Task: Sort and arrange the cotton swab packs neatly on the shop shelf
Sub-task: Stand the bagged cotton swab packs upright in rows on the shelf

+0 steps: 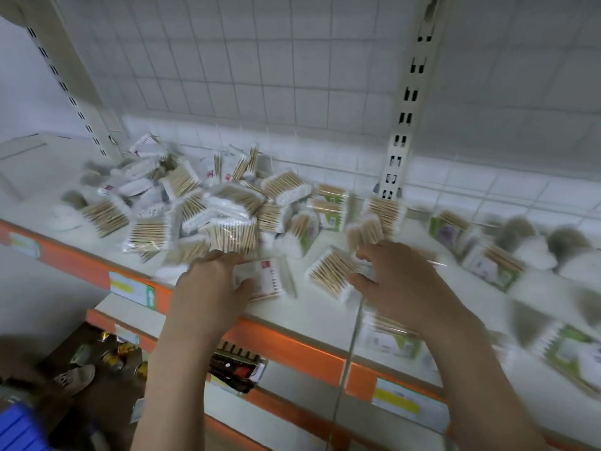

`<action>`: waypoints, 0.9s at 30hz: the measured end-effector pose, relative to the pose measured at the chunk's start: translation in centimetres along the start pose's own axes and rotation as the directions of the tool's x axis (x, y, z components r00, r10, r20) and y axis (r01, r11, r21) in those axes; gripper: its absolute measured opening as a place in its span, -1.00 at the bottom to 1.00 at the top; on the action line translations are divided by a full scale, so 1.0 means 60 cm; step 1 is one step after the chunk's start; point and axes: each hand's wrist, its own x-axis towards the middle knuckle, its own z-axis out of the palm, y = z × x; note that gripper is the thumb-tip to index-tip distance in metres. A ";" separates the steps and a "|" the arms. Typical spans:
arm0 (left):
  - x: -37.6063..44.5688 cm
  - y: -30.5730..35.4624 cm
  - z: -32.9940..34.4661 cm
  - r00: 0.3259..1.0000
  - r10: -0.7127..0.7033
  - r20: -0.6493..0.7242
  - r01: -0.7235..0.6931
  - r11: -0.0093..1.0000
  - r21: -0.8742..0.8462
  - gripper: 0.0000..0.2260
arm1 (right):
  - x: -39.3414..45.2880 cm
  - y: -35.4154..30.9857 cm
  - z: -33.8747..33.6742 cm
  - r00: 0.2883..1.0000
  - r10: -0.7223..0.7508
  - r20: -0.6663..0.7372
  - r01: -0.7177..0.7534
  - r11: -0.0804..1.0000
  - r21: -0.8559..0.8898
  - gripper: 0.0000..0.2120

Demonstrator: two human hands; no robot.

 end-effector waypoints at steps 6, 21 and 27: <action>0.037 -0.033 0.002 0.987 0.134 0.089 -0.131 0.991 -0.038 -0.69 | 0.026 -0.024 0.013 0.978 0.163 0.129 -0.156 0.986 -0.065 -0.66; 0.076 -0.030 0.035 0.894 0.275 0.354 -0.258 0.962 -0.095 -0.48 | 0.040 -0.029 0.022 0.934 0.256 0.249 -0.239 0.966 -0.096 -0.59; 0.062 -0.015 0.026 0.908 0.277 0.314 -0.201 0.946 -0.254 -0.43 | 0.035 -0.035 0.023 0.936 0.281 0.213 -0.252 0.956 -0.153 -0.42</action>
